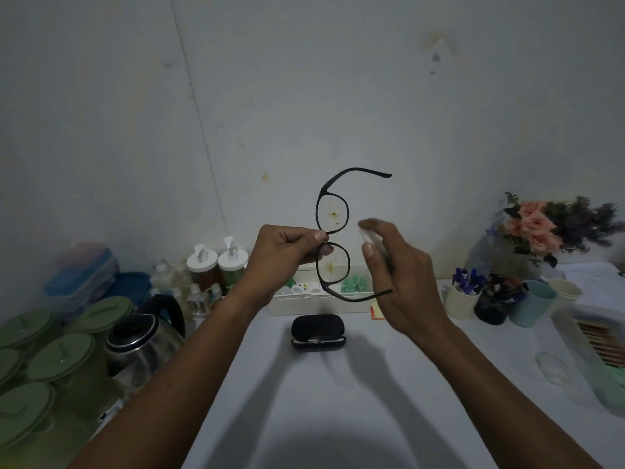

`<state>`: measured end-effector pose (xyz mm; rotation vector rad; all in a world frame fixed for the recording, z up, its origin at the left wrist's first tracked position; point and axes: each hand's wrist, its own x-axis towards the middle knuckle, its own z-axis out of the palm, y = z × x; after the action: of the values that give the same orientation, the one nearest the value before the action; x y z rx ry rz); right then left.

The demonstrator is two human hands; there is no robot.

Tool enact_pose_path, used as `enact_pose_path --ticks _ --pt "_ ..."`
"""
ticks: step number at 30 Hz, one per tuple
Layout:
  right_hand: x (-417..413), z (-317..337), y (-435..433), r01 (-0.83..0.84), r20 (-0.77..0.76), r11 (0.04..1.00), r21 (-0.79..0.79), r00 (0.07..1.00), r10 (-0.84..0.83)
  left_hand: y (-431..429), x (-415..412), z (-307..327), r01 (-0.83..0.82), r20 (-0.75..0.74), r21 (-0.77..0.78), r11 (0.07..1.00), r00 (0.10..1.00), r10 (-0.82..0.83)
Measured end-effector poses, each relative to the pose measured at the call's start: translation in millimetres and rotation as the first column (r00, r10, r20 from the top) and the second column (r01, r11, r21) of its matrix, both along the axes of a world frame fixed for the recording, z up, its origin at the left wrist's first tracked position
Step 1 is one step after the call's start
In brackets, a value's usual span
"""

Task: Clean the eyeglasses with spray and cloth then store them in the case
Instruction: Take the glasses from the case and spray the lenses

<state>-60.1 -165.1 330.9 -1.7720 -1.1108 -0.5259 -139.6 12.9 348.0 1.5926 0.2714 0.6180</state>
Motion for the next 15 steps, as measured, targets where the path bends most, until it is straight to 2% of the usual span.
enact_pose_path --ticks 5,15 --pt "10 24 7 0.042 0.05 0.999 0.006 0.998 -0.042 -4 1 1 0.024 -0.021 0.016 1.0 1.0 -0.023" --pt "10 14 15 0.065 0.068 0.998 0.009 0.996 -0.066 -7 -4 7 0.065 -0.023 0.064 0.996 0.998 -0.064"
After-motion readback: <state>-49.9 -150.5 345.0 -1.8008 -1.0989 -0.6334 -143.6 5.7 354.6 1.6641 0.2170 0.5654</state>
